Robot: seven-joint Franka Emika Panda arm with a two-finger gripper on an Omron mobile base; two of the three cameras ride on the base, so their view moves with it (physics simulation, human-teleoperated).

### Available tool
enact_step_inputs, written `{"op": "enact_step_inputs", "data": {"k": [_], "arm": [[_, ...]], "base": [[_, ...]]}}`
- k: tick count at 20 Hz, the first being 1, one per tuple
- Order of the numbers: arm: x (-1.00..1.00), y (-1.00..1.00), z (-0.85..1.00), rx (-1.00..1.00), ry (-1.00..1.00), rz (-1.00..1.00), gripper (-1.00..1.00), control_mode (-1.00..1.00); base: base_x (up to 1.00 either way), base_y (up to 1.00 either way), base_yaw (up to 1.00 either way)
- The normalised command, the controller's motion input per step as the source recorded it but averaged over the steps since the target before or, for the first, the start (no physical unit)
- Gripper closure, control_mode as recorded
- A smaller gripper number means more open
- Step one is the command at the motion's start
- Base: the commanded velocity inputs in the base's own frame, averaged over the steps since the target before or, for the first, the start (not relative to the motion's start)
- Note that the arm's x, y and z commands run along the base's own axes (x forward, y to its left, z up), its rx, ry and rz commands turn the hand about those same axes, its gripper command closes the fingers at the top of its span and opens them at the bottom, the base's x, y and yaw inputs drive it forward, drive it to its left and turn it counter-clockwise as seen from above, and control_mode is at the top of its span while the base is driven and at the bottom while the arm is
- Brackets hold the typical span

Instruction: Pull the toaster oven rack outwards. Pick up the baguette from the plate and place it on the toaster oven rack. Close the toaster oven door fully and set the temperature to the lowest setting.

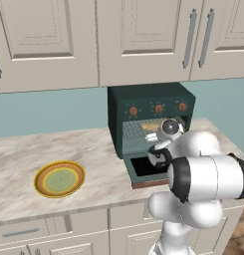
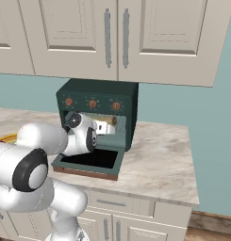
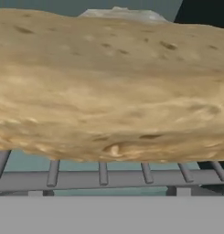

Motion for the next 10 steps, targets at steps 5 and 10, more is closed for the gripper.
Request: {"op": "enact_step_inputs", "data": {"k": [5,10], "arm": [[0.57,0.00,0.01,0.00,0.01,0.00,-1.00,-1.00],[0.02,-0.03,-0.02,0.00,0.00,0.00,-1.00,-1.00]], "base": [[0.00,0.00,0.00],[0.00,0.00,0.00]]}}
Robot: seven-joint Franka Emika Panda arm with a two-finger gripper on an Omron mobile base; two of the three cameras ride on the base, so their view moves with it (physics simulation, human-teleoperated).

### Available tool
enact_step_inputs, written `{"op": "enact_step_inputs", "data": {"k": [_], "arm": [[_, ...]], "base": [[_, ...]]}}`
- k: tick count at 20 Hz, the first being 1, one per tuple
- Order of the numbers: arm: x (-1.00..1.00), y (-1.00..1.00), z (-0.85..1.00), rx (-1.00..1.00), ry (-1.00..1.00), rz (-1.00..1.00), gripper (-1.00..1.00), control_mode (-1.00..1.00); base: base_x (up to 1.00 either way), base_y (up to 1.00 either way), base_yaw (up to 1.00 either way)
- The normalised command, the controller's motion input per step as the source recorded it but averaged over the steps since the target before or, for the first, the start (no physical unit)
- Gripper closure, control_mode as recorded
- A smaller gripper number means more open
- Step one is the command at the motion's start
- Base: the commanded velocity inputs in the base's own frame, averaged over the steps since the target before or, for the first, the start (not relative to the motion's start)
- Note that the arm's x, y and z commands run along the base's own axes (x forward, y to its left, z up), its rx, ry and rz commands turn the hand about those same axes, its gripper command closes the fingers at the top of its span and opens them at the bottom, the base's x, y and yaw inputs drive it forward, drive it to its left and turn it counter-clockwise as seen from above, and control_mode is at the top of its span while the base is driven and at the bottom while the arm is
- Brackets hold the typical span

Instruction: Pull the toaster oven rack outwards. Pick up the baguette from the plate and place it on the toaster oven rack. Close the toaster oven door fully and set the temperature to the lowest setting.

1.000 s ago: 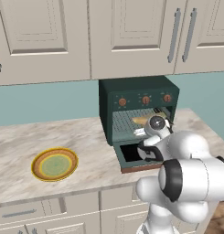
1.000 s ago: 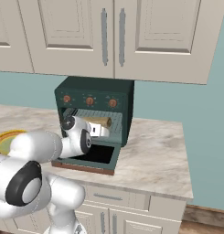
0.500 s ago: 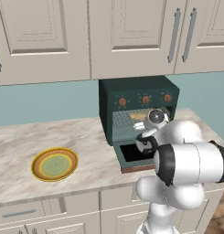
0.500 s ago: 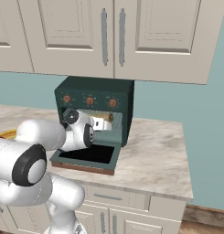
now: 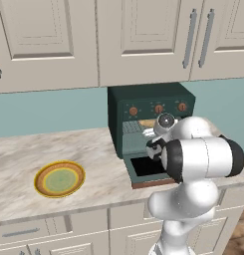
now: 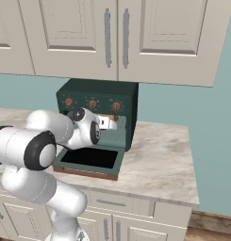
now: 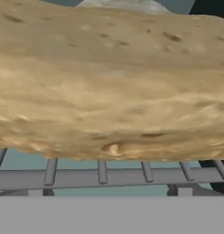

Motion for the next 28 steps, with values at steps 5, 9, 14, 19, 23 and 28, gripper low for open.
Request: {"op": "enact_step_inputs", "data": {"k": [5,9,14,19,23,28], "arm": [[-0.24,-0.04,0.02,-0.01,0.00,-0.04,-1.00,-1.00],[-0.52,-0.23,0.28,-0.09,0.07,-0.06,-1.00,-1.00],[-0.69,-0.45,0.20,-0.09,0.20,-0.09,-1.00,-1.00],[-0.76,-0.75,0.25,-0.01,0.23,0.00,-1.00,-1.00],[-0.76,-0.84,0.41,0.00,0.08,0.00,-1.00,-1.00],[-0.65,-0.84,0.00,0.04,0.07,0.17,-1.00,-1.00]], "base": [[0.00,0.00,0.00],[0.00,0.00,0.00],[0.00,0.00,0.00],[0.00,0.00,0.00],[0.00,0.00,0.00],[0.00,0.00,0.00]]}}
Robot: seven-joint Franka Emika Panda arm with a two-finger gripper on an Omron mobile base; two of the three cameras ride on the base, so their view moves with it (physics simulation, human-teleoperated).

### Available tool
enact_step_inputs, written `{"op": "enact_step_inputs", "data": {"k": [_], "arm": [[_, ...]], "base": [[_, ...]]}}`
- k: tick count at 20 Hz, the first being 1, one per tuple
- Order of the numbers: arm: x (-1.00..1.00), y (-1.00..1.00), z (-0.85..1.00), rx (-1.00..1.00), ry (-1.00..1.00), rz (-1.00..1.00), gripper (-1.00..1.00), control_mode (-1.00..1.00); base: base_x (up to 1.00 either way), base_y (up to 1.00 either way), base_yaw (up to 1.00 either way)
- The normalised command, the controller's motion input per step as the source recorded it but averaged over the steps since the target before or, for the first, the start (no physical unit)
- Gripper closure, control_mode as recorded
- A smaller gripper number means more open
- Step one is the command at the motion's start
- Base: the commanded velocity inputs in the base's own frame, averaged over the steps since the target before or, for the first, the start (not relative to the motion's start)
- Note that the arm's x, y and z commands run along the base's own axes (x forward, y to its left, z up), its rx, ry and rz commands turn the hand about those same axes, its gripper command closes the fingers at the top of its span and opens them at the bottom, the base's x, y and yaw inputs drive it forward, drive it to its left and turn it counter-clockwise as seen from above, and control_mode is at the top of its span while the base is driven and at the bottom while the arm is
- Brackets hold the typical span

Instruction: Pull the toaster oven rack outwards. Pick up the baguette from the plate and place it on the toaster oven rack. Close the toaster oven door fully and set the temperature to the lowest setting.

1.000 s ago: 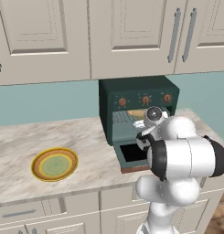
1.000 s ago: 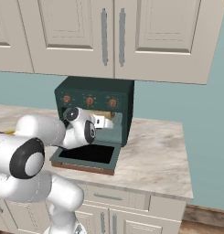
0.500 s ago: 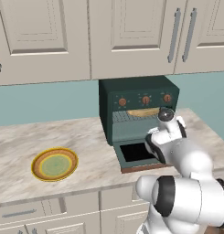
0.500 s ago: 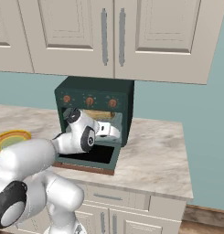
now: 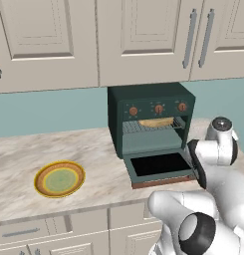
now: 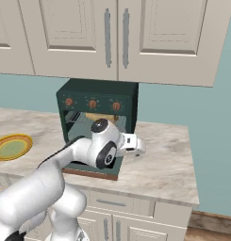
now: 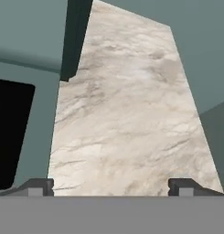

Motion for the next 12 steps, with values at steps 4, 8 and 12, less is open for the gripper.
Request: {"op": "enact_step_inputs", "data": {"k": [4,8,12], "arm": [[-0.70,-0.40,-0.03,0.22,0.01,0.28,-1.00,-1.00],[-0.41,-0.34,-0.07,0.28,0.00,0.20,-1.00,-1.00],[0.00,0.00,-0.33,0.26,-0.11,0.34,-1.00,-1.00]], "base": [[0.00,0.00,0.00],[0.00,0.00,0.00],[0.00,0.00,0.00]]}}
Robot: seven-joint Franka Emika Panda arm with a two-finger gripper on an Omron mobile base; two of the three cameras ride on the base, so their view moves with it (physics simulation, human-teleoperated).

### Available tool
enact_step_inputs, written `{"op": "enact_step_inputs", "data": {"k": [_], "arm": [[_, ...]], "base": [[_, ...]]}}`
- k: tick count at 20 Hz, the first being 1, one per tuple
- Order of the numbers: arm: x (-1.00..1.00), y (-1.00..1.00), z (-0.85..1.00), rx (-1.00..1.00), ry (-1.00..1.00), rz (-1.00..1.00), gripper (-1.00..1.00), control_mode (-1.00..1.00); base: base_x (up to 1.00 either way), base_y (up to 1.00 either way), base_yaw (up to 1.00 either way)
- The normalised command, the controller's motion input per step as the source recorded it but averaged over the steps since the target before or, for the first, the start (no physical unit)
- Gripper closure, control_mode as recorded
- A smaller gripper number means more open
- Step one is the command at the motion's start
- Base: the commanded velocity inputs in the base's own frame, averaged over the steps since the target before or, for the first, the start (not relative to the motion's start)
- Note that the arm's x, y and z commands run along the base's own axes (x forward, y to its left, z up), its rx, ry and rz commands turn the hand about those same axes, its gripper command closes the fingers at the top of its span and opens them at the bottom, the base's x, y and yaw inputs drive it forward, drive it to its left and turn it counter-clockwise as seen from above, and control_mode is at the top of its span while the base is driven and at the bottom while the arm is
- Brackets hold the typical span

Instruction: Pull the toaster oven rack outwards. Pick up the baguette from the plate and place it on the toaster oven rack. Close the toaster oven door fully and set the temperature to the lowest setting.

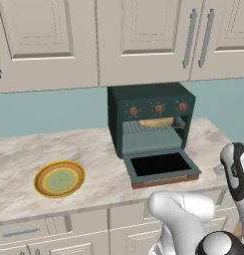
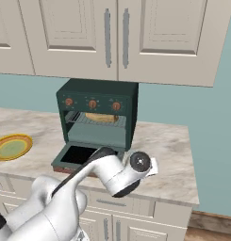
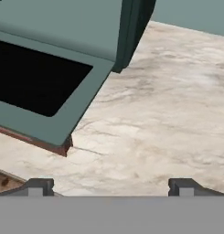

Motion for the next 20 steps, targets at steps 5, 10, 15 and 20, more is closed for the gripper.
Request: {"op": "enact_step_inputs", "data": {"k": [5,10,15,20], "arm": [[0.03,0.03,-0.47,0.11,-0.10,0.29,-1.00,-1.00],[0.00,0.02,-0.43,0.04,-0.07,0.25,-1.00,-1.00],[0.02,0.24,-0.19,0.12,-0.13,0.25,-1.00,-1.00],[0.03,0.34,-0.14,0.09,-0.05,0.17,-1.00,-1.00]], "base": [[0.00,0.00,0.00],[0.00,0.00,0.00],[0.00,0.00,0.00],[0.00,0.00,0.00]]}}
